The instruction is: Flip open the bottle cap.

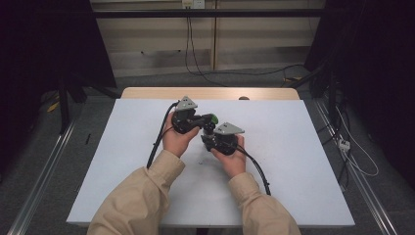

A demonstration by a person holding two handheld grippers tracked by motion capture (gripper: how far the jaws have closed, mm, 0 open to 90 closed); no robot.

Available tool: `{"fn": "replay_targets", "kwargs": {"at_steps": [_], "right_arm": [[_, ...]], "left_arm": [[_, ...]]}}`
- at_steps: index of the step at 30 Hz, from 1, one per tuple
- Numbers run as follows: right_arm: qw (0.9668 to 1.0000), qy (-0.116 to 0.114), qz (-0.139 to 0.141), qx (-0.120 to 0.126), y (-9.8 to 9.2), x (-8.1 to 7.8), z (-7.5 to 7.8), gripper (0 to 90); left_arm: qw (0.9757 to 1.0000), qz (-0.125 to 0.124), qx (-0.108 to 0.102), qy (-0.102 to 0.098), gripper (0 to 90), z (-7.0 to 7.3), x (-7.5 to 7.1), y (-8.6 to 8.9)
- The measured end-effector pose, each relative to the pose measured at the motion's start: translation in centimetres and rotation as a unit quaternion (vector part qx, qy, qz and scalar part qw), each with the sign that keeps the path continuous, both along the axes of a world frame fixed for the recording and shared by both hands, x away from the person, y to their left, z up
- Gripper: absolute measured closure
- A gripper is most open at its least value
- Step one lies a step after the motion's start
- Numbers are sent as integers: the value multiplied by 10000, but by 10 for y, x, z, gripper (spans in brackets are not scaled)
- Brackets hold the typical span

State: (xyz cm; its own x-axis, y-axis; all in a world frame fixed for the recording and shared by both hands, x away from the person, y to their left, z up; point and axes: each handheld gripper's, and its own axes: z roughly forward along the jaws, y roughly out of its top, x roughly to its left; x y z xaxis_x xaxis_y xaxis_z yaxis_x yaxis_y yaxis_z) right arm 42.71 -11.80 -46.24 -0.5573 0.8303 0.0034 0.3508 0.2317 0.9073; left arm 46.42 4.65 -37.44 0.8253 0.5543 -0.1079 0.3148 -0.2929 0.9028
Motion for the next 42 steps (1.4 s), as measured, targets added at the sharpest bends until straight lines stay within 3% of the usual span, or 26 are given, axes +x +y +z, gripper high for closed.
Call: {"fn": "replay_targets", "kwargs": {"at_steps": [23, 27, 29, 33, 42], "right_arm": [[10000, 33, -11, 34, -1, 0, 0, 534], [9999, 87, -4, 64, -2, 0, 1, 517], [9999, 153, -24, 69, -3, 0, 1, 430], [9996, 261, -14, 128, -6, -2, 2, 348], [9994, 330, 66, 122, -10, -11, 7, 256]], "left_arm": [[10000, -20, -24, 88, 889, -1, 2, 2], [9999, 4, -60, 126, 821, 1, 1, 7], [9998, 51, -98, 135, 761, 1, -1, 9], [9997, 58, -135, 198, 676, -1, -2, 15], [9992, 102, -169, 353, 412, -5, -9, 31]]}}
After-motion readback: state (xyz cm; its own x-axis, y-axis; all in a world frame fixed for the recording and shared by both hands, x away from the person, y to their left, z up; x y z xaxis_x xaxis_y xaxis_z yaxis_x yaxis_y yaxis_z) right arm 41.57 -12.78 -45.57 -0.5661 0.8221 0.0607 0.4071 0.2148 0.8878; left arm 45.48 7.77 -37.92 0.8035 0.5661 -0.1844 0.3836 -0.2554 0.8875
